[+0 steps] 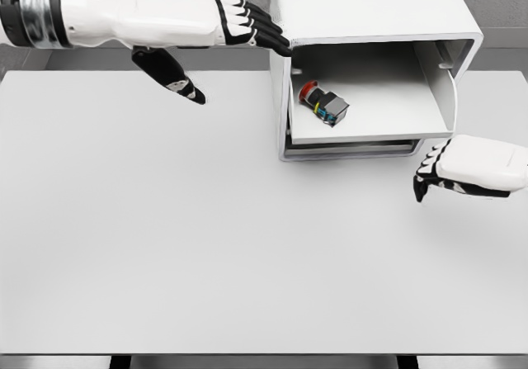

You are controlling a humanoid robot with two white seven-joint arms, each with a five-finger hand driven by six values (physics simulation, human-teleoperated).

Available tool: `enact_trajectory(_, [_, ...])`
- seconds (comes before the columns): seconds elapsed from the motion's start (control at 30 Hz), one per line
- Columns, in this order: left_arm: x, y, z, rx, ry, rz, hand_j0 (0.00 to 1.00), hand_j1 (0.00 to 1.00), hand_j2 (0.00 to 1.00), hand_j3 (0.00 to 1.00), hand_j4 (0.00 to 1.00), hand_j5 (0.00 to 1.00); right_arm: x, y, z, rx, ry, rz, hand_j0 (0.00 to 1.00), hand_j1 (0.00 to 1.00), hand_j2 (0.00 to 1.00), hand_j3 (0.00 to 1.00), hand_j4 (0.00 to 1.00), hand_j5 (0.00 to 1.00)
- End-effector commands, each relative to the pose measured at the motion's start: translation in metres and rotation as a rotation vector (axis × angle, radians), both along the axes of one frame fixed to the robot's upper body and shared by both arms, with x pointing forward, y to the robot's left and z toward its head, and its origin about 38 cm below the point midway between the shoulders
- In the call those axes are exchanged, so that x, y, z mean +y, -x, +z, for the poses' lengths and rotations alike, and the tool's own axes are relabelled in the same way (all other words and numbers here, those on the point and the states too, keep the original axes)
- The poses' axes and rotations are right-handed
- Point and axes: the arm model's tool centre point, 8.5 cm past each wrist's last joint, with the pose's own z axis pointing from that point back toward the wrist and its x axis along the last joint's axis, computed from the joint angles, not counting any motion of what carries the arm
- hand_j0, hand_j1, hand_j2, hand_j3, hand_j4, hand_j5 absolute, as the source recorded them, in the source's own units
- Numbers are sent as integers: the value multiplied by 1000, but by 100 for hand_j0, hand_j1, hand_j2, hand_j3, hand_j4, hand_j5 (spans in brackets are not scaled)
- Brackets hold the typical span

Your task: Slide open multi-storey tabletop storage cabinets and put open load switch and slide close multi-storey tabletop storage cabinets

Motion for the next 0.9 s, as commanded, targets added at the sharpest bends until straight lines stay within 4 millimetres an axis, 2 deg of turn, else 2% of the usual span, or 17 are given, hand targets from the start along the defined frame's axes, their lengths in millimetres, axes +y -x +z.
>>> enact_trajectory(0.0, [22, 0, 3, 0, -12, 52, 100, 100, 100, 100, 100, 100, 12, 4, -21, 60, -10, 31, 38, 38, 38, 38, 38, 38])
enact_trajectory(0.13, [25, 0, -8, 25, -15, 58, 100, 100, 100, 100, 100, 100, 19, -4, -13, 32, -29, 42, 46, 46, 46, 46, 46, 46])
enact_trajectory(0.27, [25, 0, -9, 26, -16, 58, 100, 100, 100, 100, 100, 100, 22, -11, -8, 18, -43, 41, 46, 46, 46, 46, 46, 46])
enact_trajectory(0.33, [27, 0, -20, 52, -16, 61, 100, 100, 100, 100, 100, 100, 32, -18, -12, 26, -39, 65, 46, 46, 46, 46, 46, 46])
enact_trajectory(0.37, [31, 0, -22, 56, -19, 72, 100, 100, 100, 100, 100, 100, 33, -18, -12, 25, -41, 67, 46, 46, 46, 46, 46, 46])
enact_trajectory(0.4, [52, 1, -21, 55, -39, 119, 100, 100, 100, 100, 100, 100, 32, -20, -12, 26, -42, 61, 46, 46, 46, 46, 46, 46])
enact_trajectory(0.53, [75, 3, -21, 58, -60, 174, 100, 100, 100, 100, 100, 100, 31, -24, -11, 22, -45, 52, 46, 46, 46, 46, 46, 46])
enact_trajectory(0.67, [88, 0, -39, 94, -70, 212, 100, 100, 100, 100, 100, 100, 38, -23, -22, 54, -31, 77, 46, 46, 46, 46, 46, 46])
enact_trajectory(0.7, [95, 1, -40, 96, -76, 228, 100, 100, 100, 100, 100, 100, 38, -24, -21, 52, -31, 73, 46, 46, 46, 46, 46, 46])
enact_trajectory(0.73, [111, 4, -38, 91, -99, 266, 100, 100, 100, 100, 100, 100, 36, -29, -22, 53, -40, 61, 46, 46, 46, 46, 46, 46])
enact_trajectory(0.77, [124, 7, -45, 110, -113, 294, 100, 100, 100, 100, 100, 100, 32, -32, -23, 57, -41, 44, 46, 46, 46, 46, 46, 46])
enact_trajectory(0.87, [140, 13, -62, 152, -136, 329, 100, 100, 100, 100, 100, 100, 25, -39, -26, 65, -46, 13, 46, 46, 46, 46, 46, 46])
